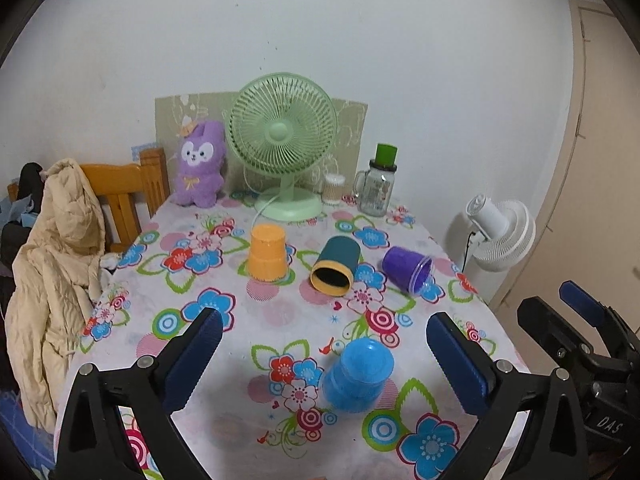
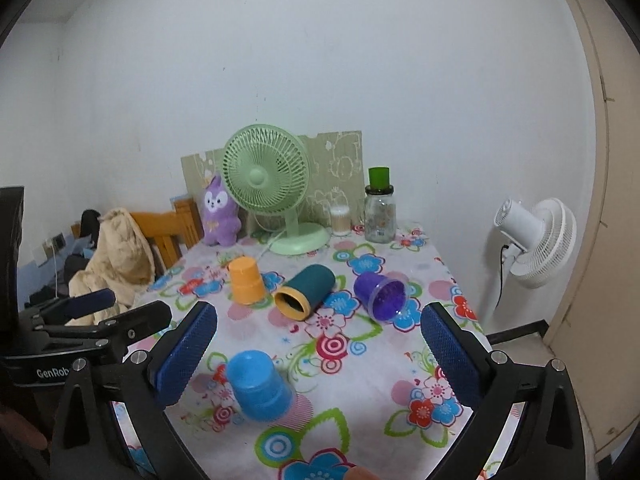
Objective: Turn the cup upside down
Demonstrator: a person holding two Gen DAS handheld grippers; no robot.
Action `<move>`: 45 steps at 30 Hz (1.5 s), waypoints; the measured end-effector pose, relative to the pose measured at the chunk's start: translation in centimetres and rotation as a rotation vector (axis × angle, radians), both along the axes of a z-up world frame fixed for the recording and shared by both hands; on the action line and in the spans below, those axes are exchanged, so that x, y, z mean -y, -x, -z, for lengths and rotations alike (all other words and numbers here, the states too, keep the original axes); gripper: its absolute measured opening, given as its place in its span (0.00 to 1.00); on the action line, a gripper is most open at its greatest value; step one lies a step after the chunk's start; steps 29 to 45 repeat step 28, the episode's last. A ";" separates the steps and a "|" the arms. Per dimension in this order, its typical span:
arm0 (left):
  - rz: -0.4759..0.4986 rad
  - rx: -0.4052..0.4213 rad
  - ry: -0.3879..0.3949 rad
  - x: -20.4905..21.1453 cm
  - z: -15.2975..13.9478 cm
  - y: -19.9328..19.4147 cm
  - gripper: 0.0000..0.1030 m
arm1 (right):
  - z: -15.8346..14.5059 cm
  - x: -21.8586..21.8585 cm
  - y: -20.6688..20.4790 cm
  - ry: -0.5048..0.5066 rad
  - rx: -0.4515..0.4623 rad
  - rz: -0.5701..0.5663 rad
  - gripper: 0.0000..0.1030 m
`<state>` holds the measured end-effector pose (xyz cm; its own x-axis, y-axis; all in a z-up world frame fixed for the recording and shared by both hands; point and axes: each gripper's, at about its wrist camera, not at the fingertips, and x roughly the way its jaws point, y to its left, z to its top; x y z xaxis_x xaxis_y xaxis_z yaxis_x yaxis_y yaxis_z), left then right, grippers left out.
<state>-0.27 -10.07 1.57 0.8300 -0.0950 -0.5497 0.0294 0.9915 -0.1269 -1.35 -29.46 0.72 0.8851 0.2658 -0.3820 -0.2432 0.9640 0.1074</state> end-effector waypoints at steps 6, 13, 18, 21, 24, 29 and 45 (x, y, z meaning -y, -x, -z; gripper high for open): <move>-0.017 0.069 -0.041 -0.1 -0.6 1.0 1.00 | -0.8 -0.2 0.4 -0.012 0.019 -0.007 1.00; -0.022 0.098 -0.041 -0.4 -1.0 1.5 1.00 | -0.9 -0.8 0.4 -0.007 0.022 -0.015 1.00; -0.026 0.098 -0.029 -0.9 -1.0 1.4 1.00 | -0.8 -1.0 0.1 -0.007 0.014 -0.016 1.00; -0.022 0.103 -0.024 -1.0 -0.9 1.4 1.00 | -0.8 -1.0 0.1 -0.007 0.014 -0.017 1.00; -0.010 0.113 -0.022 -0.9 -0.8 1.6 1.00 | -0.7 -1.1 0.0 -0.007 0.010 -0.019 1.00; -0.008 0.118 -0.027 -0.8 -0.9 1.6 1.00 | -0.7 -1.3 0.0 -0.005 0.010 -0.022 1.00; -0.008 0.118 -0.027 -0.8 -0.9 1.6 1.00 | -0.7 -1.3 0.0 -0.005 0.010 -0.022 1.00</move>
